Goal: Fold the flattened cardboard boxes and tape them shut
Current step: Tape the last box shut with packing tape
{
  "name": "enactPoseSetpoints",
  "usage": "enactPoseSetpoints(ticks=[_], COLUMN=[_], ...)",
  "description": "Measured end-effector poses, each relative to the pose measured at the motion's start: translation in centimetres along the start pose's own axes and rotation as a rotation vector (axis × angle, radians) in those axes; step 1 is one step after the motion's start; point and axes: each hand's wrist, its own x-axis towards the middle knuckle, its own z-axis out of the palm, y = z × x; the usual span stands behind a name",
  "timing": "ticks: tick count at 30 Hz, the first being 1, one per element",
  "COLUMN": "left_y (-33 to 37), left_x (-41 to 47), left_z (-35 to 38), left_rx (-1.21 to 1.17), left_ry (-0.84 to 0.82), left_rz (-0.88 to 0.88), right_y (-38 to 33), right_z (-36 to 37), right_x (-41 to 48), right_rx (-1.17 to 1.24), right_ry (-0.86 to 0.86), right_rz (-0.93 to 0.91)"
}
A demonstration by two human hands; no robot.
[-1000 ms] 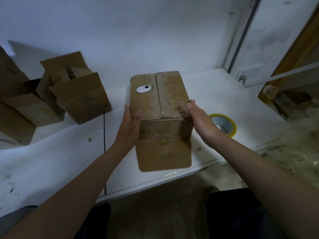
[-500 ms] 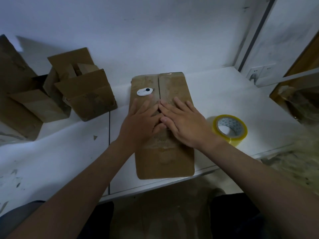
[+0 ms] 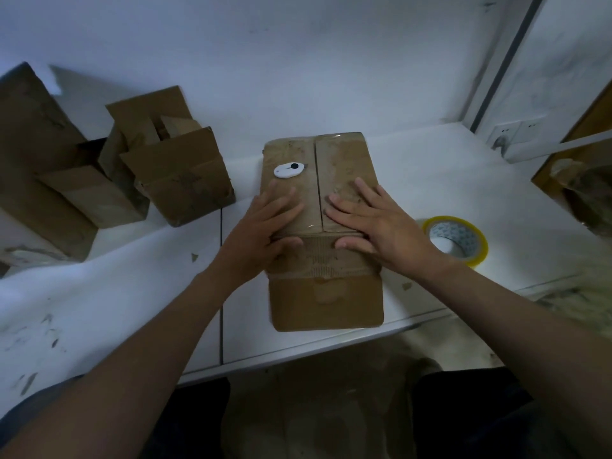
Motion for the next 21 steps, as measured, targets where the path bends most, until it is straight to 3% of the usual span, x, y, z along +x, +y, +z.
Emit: enactPoseSetpoints(ticks=[5, 10, 16, 21], left_y=[2.5, 4.1, 3.7, 3.3], left_x=[-0.7, -0.9, -0.7, -0.8], left_z=[1.4, 2.2, 1.9, 1.2], left_rx=[-0.488, -0.754, -0.802, -0.740], left_ry=[0.256, 0.336, 0.302, 0.169], left_rz=[-0.375, -0.614, -0.721, -0.750], right_y=[0.1, -1.0, -1.9, -2.0], right_z=[0.7, 0.4, 0.3, -0.6], right_x=[-0.9, -0.8, -0.5, -0.6], right_rx=[0.333, 0.408, 0.666, 0.884], right_ry=[0.126, 0.172, 0.251, 0.152], right_rz=[0.138, 0.221, 0.444, 0.662])
